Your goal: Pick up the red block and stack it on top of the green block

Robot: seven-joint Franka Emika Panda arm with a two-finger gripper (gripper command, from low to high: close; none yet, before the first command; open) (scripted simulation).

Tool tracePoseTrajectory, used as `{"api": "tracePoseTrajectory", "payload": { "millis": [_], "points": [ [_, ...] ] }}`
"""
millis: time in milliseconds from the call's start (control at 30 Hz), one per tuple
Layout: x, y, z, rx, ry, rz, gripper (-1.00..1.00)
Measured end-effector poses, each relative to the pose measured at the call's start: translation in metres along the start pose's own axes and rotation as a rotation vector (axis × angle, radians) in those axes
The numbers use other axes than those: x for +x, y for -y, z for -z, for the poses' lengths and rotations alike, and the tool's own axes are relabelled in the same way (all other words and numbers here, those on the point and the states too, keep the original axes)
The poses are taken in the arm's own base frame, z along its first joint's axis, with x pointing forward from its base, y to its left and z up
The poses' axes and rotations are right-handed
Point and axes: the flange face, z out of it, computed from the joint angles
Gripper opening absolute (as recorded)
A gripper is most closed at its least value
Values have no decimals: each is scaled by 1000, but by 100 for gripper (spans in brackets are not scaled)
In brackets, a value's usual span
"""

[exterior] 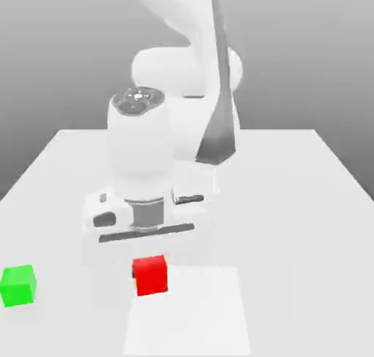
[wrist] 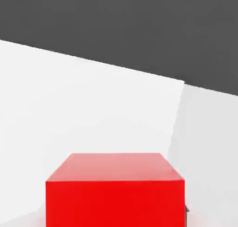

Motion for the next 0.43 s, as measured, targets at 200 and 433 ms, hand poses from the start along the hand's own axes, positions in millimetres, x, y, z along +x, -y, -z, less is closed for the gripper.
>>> {"api": "tracePoseTrajectory", "payload": {
  "millis": [200, 433],
  "points": [
    [72, -139, 12, 3, -3, -345, -100],
    [77, -153, -39, 2, -4, -377, 100]
  ]
}}
